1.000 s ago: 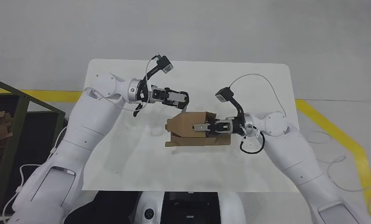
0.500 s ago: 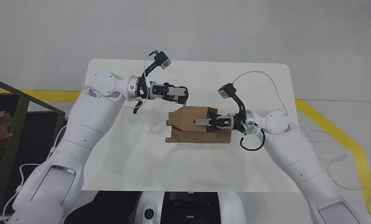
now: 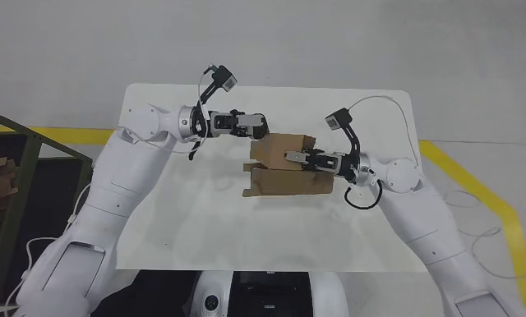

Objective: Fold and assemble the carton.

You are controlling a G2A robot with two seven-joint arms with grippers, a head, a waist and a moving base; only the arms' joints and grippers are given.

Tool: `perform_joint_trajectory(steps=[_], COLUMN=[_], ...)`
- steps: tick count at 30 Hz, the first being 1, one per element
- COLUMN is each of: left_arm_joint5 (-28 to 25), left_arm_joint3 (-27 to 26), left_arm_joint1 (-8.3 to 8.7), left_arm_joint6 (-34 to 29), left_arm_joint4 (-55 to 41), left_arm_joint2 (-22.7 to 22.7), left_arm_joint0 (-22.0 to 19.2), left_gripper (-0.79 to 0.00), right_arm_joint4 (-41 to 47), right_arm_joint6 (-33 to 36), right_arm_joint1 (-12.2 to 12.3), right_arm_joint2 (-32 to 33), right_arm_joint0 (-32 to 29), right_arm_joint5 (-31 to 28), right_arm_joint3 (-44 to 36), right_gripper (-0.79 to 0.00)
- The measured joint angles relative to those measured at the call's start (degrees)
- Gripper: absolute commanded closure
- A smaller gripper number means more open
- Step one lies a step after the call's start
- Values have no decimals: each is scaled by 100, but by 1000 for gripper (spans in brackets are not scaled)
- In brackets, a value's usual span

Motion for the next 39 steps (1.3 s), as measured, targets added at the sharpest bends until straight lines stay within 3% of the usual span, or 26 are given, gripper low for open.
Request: perform_joint_trajectory(steps=[14,39], left_arm_joint5=[8,184], left_arm_joint3=[-45,-224], left_arm_joint1=[24,-26], left_arm_joint6=[-4,-386], left_arm_joint4=[109,7], left_arm_joint2=[-86,214], left_arm_joint0=[60,67], left_gripper=[-785,-785], right_arm_joint4=[-95,-259], right_arm_joint6=[-224,-855], right_arm_joint1=[20,13], right_arm_joint2=[223,567], right_arm_joint0=[-109,-186], right_arm_joint5=[8,-85], right_arm_joint3=[45,24], right_gripper=[0,0])
